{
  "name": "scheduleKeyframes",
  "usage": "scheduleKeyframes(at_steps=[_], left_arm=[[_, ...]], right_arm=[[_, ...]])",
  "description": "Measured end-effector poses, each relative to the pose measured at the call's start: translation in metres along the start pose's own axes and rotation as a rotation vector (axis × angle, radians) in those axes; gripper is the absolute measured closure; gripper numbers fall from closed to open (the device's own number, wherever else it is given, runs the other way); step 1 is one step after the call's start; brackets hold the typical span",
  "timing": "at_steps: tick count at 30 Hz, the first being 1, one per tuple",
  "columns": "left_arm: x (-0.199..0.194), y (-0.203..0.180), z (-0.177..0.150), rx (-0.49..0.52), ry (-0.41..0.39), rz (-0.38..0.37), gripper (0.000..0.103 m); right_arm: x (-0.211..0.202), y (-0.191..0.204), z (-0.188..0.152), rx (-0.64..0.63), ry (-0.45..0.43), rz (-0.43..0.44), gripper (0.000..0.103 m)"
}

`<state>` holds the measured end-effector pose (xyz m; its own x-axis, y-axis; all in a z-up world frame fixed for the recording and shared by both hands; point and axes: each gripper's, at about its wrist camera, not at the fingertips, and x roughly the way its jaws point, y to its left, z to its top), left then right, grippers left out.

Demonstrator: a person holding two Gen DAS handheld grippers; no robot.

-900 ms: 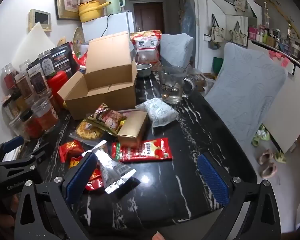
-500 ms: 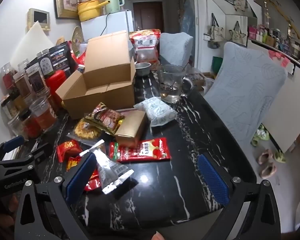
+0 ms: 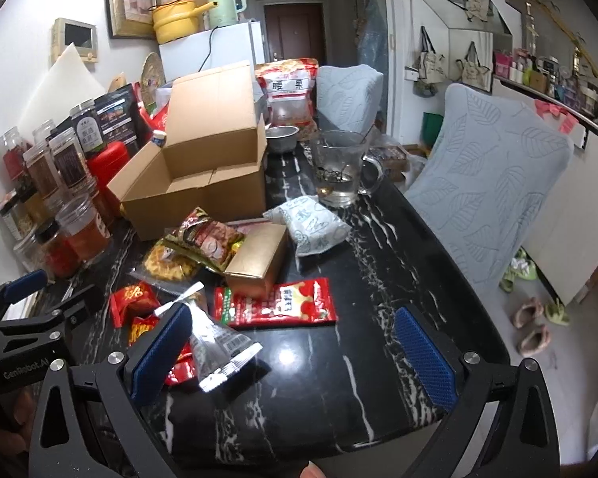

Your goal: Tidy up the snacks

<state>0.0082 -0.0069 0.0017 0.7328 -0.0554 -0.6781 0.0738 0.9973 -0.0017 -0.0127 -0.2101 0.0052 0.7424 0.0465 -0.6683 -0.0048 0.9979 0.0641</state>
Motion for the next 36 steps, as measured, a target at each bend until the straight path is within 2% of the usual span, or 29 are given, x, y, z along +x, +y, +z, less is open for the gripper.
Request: scheduleKeyframes(at_steps=[36], left_arm=[[-0.0029,-0.0070,0.0022,0.013,-0.006,-0.039,0.000]], right_arm=[[-0.0014,-0.0020,0.0041,0.002,-0.004,0.000,0.000]])
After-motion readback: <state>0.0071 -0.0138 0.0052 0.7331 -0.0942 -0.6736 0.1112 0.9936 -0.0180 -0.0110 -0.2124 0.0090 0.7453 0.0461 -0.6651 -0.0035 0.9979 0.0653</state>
